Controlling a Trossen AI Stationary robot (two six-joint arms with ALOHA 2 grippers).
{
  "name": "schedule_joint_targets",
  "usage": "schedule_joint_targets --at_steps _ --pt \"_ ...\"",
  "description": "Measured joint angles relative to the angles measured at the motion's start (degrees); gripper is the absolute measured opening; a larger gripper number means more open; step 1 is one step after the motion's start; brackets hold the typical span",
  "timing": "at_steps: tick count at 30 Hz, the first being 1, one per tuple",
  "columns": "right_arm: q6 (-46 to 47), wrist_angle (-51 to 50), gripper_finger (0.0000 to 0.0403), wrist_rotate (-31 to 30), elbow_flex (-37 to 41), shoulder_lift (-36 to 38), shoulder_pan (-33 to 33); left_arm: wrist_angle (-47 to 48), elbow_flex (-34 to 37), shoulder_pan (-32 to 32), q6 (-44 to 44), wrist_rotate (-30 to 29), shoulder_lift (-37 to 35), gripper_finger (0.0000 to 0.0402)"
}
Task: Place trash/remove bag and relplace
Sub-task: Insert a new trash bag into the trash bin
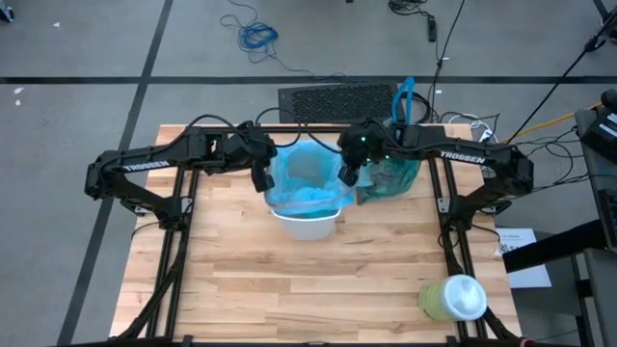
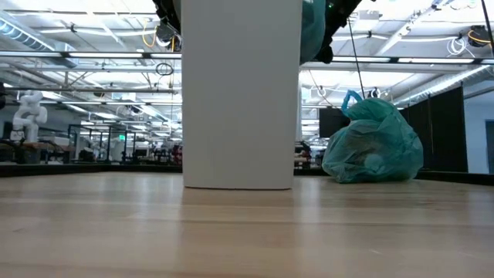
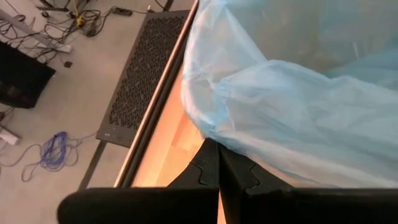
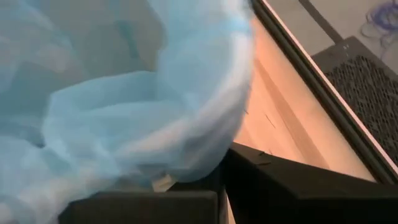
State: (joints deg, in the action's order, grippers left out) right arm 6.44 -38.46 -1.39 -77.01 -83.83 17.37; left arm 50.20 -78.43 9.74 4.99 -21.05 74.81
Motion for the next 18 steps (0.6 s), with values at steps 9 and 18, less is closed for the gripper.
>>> schedule_joint_targets --at_steps 9,18 --pt "-3.0 1.4 0.0023 -6.0 0.0 2.5 -4.0 0.7 0.0 0.0 -0.1 0.0 0.0 0.0001" --pt "-3.2 3.5 0.0137 -9.5 0.0 3.6 -4.4 2.0 0.0 0.0 -0.1 -0.1 0.0 0.0057"
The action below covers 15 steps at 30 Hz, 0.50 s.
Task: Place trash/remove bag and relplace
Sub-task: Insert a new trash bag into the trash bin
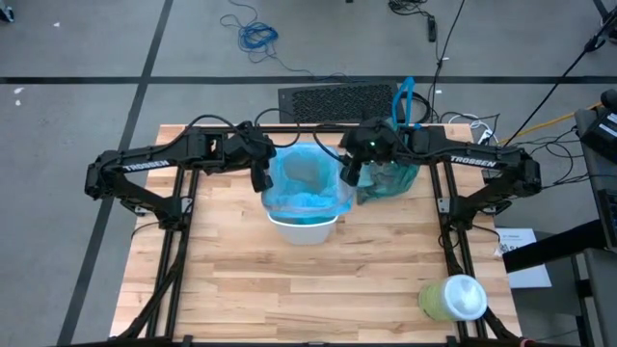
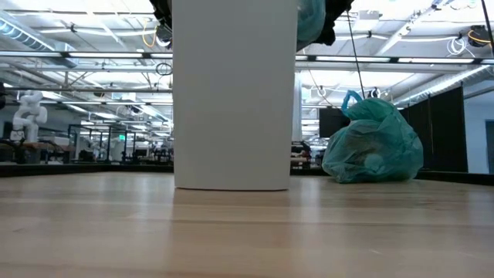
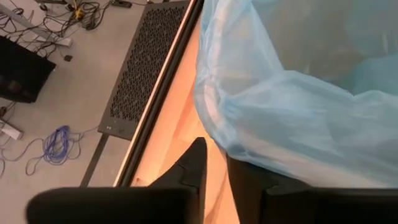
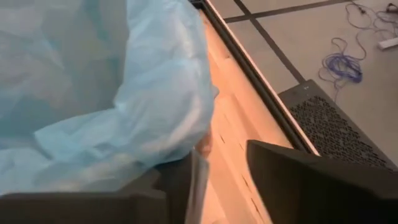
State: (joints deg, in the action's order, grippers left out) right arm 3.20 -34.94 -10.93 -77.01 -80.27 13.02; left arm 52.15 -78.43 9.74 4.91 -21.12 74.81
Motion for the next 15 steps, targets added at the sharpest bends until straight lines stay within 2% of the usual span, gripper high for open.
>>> schedule_joint_targets --at_steps 7,15 --pt "-1.4 0.1 0.0225 -0.2 0.0 0.0 0.0 0.1 0.0 0.0 0.1 -0.6 0.0 0.0102" --pt "-2.8 -0.1 0.0267 0.1 -0.7 1.2 0.0 0.8 0.0 0.0 0.2 -0.8 -0.7 0.0125"
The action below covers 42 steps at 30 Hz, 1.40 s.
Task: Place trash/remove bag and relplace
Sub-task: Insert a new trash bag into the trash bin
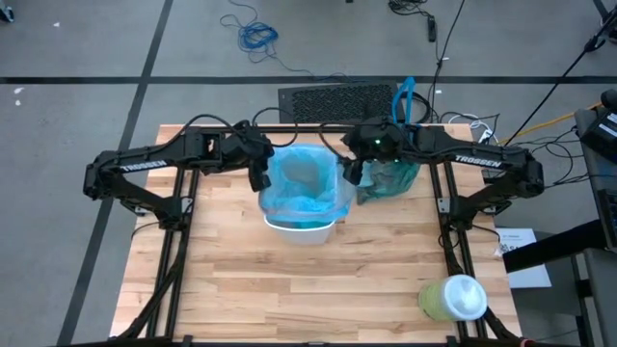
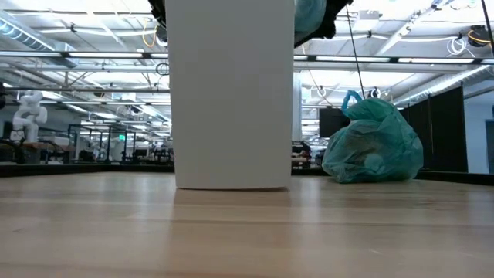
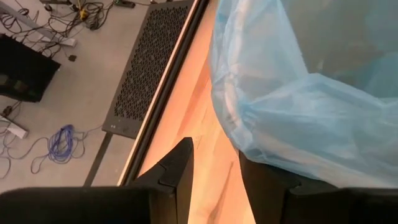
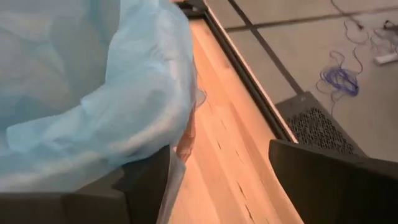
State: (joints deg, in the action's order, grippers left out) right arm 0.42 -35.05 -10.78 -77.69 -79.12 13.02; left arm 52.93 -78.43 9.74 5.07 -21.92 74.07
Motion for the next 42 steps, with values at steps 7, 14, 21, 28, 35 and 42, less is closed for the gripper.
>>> schedule_joint_targets --at_steps 7,14,21,28,35,42 --pt "-1.3 0.3 0.0272 0.1 -1.7 2.8 0.0 0.1 -0.1 0.0 -0.1 -0.9 -3.3 0.0125" --pt "-2.4 -0.4 0.0272 0.1 -1.7 3.7 0.0 0.2 -0.1 0.0 -0.2 -1.0 -5.3 0.0125" --pt "-5.4 -0.2 0.0272 -2.4 -1.7 4.9 0.0 0.3 -1.6 -1.5 0.0 0.5 -7.9 0.0125" --pt "-5.9 0.6 0.0234 3.3 -1.7 7.5 -4.4 -1.7 -4.3 -3.6 0.2 21.2 -10.9 0.0125" --pt "-8.2 0.4 0.0085 3.6 -1.7 4.2 -15.4 0.7 -3.6 -6.0 2.9 33.9 -6.2 0.0084" --pt "-8.4 1.2 0.0014 3.1 -1.7 2.8 -20.7 1.6 -3.5 -7.3 5.8 43.5 -0.8 0.0021"
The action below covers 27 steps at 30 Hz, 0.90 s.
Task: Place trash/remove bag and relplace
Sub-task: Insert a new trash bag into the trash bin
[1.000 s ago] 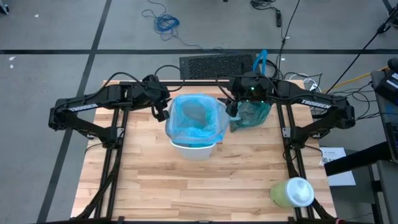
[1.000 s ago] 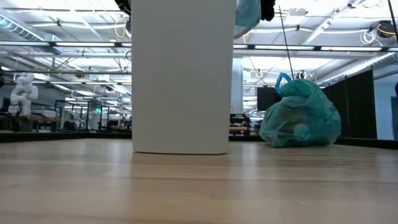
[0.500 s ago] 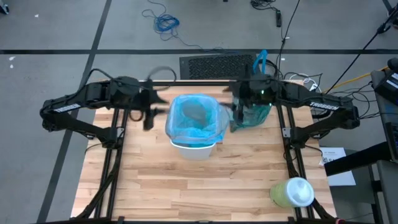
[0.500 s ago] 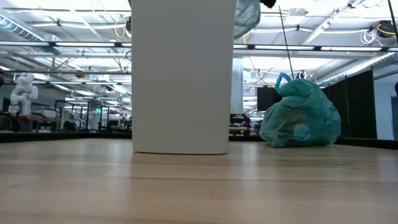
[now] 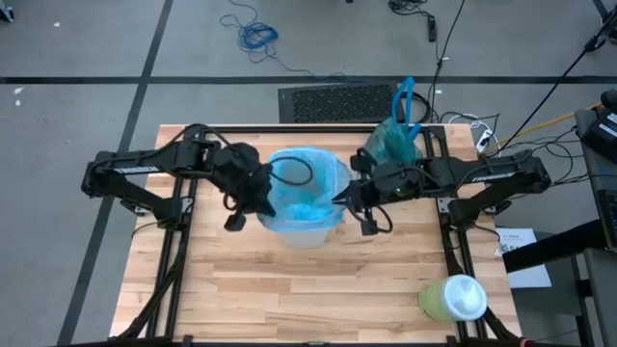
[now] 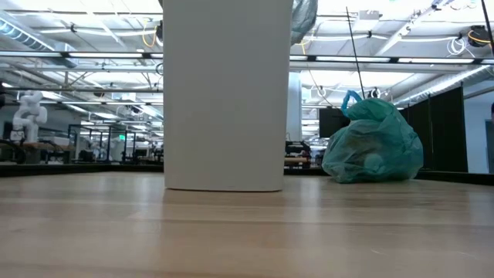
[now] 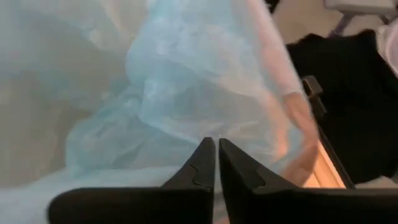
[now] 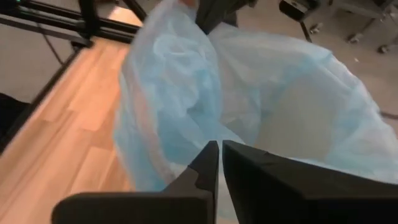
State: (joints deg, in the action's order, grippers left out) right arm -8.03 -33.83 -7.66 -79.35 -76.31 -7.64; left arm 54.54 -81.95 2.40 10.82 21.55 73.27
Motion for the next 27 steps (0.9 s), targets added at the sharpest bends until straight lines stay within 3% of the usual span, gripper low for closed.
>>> schedule_joint_targets --at_steps 3,12,27 --pt "-0.1 0.5 0.0018 0.0 0.0 0.0 -1.3 0.0 0.0 -1.2 1.3 0.7 0.2 0.0004" --pt "-0.2 0.6 0.0005 -3.3 0.0 0.1 -5.8 -0.1 -0.9 -4.8 -0.4 -1.1 -0.1 0.0001" --pt "-0.1 0.2 0.0004 -4.6 0.0 -3.7 -12.2 -1.6 -1.0 -12.2 -1.7 -10.6 -0.1 0.0000"
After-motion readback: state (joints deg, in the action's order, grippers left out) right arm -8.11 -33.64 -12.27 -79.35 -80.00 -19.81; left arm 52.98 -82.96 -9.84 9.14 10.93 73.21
